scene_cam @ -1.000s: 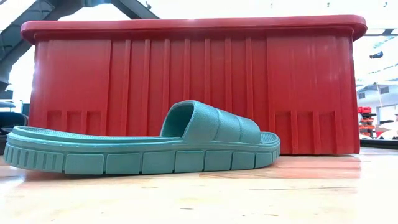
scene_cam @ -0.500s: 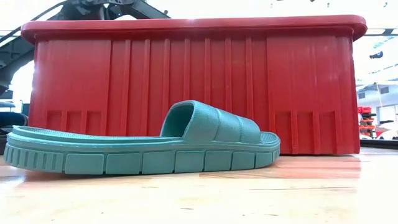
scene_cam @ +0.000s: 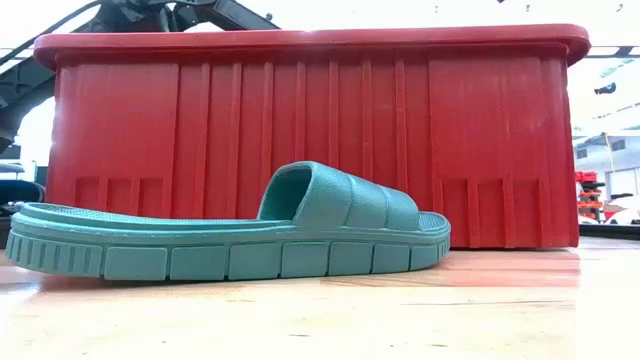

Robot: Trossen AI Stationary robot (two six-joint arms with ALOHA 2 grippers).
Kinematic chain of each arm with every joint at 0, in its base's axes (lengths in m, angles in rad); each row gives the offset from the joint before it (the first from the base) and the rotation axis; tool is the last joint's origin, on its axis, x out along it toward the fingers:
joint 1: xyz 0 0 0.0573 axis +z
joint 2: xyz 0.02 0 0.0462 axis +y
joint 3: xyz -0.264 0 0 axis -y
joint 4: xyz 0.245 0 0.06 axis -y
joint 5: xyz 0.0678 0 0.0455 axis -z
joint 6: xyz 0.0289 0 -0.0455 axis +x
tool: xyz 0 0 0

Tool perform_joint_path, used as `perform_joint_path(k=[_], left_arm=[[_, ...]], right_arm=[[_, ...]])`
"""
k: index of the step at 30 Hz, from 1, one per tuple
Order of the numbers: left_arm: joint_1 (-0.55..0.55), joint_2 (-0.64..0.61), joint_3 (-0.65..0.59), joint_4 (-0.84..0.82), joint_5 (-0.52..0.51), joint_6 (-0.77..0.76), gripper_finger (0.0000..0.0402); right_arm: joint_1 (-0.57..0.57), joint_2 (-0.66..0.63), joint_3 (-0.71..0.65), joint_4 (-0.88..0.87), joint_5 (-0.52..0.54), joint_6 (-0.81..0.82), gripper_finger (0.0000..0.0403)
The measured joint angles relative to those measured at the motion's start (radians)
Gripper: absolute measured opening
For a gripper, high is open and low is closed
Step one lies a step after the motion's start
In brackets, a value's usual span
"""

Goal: Pick and place slides into bin
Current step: Put the pink slide in the red bin, then put the top green slide in the red bin

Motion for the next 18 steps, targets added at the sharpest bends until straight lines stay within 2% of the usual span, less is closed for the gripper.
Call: perform_joint_path(k=[11,18], left_arm=[[0.025,0.013,-0.001,-0.044,-0.058,0.064,0.0248],[0.023,0.005,0.001,-0.035,-0.048,0.071,0.0259]], right_arm=[[0.000,0.039,0.000,0.000,0.020,0.008,0.0259],[0.000,0.067,0.000,0.000,0.021,0.032,0.0258]])
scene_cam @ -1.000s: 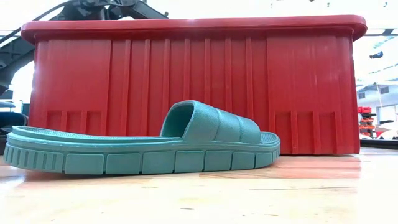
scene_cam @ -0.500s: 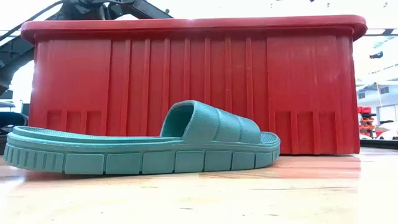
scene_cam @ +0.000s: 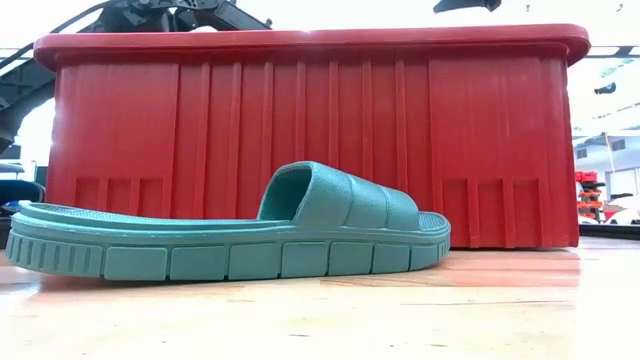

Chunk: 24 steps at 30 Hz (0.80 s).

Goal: Pick and place slides into bin
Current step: Put the top green slide in the red bin

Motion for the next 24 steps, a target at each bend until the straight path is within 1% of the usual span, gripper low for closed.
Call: perform_joint_path(k=[4,7,9,11,13,15,19,22,24], left_arm=[[0.000,-0.001,0.022,-0.003,0.054,-0.001,0.0249],[0.000,-0.001,0.039,-0.007,0.068,0.005,0.0244],[0.001,-0.001,0.053,-0.021,0.091,0.005,0.0243],[0.004,-0.001,0.070,-0.038,0.124,0.006,0.0243],[0.008,-0.006,0.087,-0.061,0.142,0.016,0.0242],[0.009,-0.011,0.108,-0.110,0.144,0.051,0.0240],[0.009,-0.011,0.182,-0.252,0.144,0.157,0.0235],[0.009,-0.011,0.233,-0.339,0.145,0.229,0.0230],[0.008,-0.011,0.273,-0.402,0.138,0.258,0.0227]], right_arm=[[0.000,0.003,0.000,0.000,0.000,0.011,0.0258],[-0.002,0.004,0.000,-0.003,0.004,0.051,0.0258],[-0.005,0.004,0.000,-0.013,0.039,0.097,0.0258],[-0.005,0.003,0.000,-0.051,0.105,0.163,0.0258],[-0.017,0.000,0.000,-0.108,0.174,0.245,0.0258],[-0.048,-0.007,0.000,-0.176,0.214,0.357,0.0258],[-0.156,-0.026,0.000,-0.291,0.221,0.591,0.0258],[-0.243,-0.042,0.000,-0.320,0.220,0.763,0.0258],[-0.297,-0.045,0.000,-0.327,0.219,0.835,0.0258]])
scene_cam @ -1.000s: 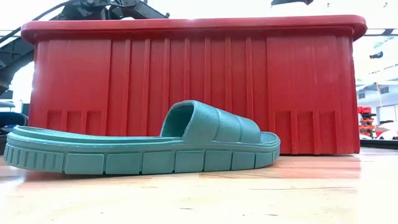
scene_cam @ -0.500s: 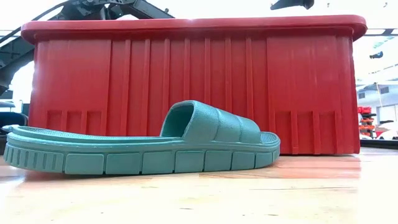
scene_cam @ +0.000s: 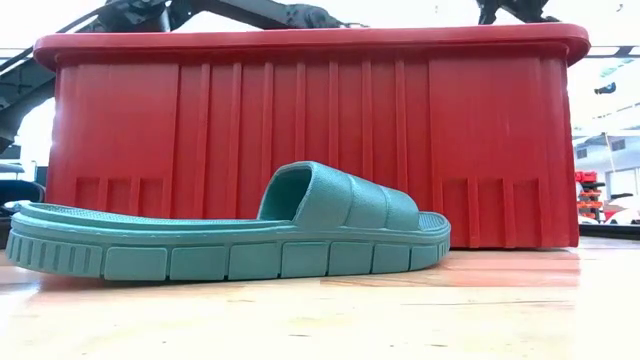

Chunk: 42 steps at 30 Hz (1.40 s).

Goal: Pick and place slides into bin
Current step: Put the top green slide in the red bin

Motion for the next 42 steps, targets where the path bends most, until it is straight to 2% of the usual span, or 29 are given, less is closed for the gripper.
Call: perform_joint_path(k=[5,9,17,26,30,36,42], left_arm=[[-0.012,0.000,0.125,-0.119,-0.068,0.065,0.0214],[-0.041,-0.064,0.086,-0.109,-0.141,0.088,0.0200],[-0.101,-0.153,0.084,-0.147,-0.232,0.135,0.0185],[-0.129,-0.204,0.084,-0.174,-0.246,0.167,0.0184],[-0.131,-0.207,0.083,-0.207,-0.246,0.168,0.0177],[-0.135,-0.206,0.083,-0.206,-0.246,0.170,0.0172],[-0.135,-0.206,0.083,-0.204,-0.246,0.167,0.0172]], right_arm=[[-0.104,-0.008,-0.037,0.004,-0.018,0.144,0.0258],[-0.145,-0.061,-0.135,0.012,-0.024,0.317,0.0258],[-0.172,-0.215,-0.456,0.147,0.026,0.737,0.0258],[-0.212,-0.205,-0.722,0.314,-0.010,1.022,0.0258],[-0.261,-0.188,-0.792,0.355,-0.041,1.102,0.0257],[-0.334,-0.125,-0.876,0.560,-0.072,1.106,0.0244],[-0.414,-0.032,-0.905,0.680,-0.107,1.102,0.0230]])
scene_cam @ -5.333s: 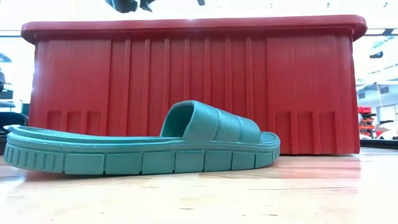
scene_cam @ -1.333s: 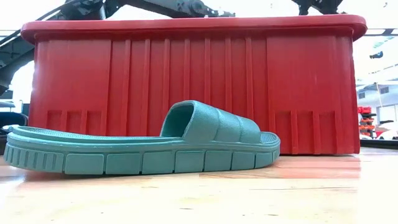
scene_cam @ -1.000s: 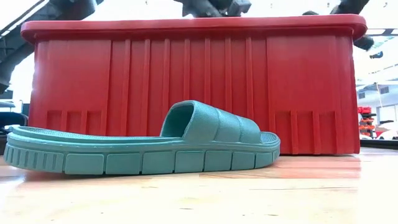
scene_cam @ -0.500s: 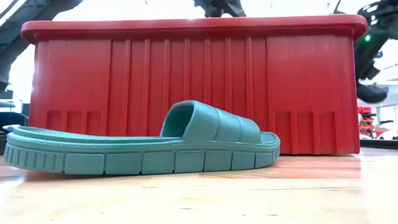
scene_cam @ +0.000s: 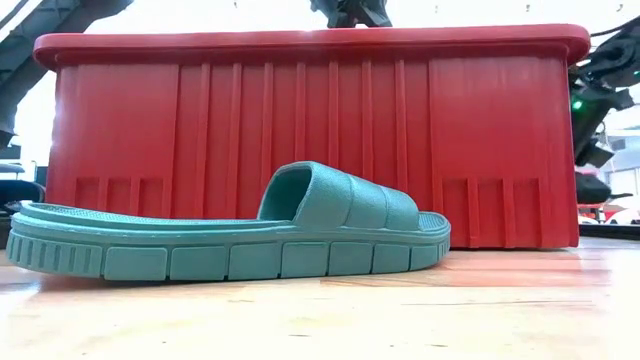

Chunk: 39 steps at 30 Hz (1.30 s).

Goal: Pick and place slides into bin
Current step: Put the top green slide in the red bin

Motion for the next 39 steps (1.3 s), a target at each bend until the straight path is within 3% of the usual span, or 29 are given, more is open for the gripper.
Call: perform_joint_path(k=[11,20,23,30,34,39], left_arm=[[-0.008,0.001,0.000,0.019,0.001,-0.007,0.0167],[-0.024,0.002,0.000,0.013,0.000,-0.009,0.0162],[-0.029,-0.003,0.000,-0.016,-0.006,-0.001,0.0157],[-0.046,-0.029,0.000,-0.114,-0.157,0.033,0.0143],[-0.046,-0.038,0.000,-0.123,-0.167,0.036,0.0135],[-0.047,-0.066,0.000,-0.122,-0.166,0.036,0.0127]], right_arm=[[-0.056,0.194,-0.005,0.210,-0.003,-0.005,0.0173],[-0.057,0.252,-0.004,0.276,0.024,-0.093,0.0054],[-0.056,0.226,-0.005,0.268,0.055,-0.129,0.0014],[-0.058,0.076,-0.004,0.262,0.137,-0.343,0.0014],[-0.039,-0.059,0.033,0.227,0.154,-0.463,0.0010],[-0.009,-0.214,0.149,0.142,0.270,-0.564,0.0009]])
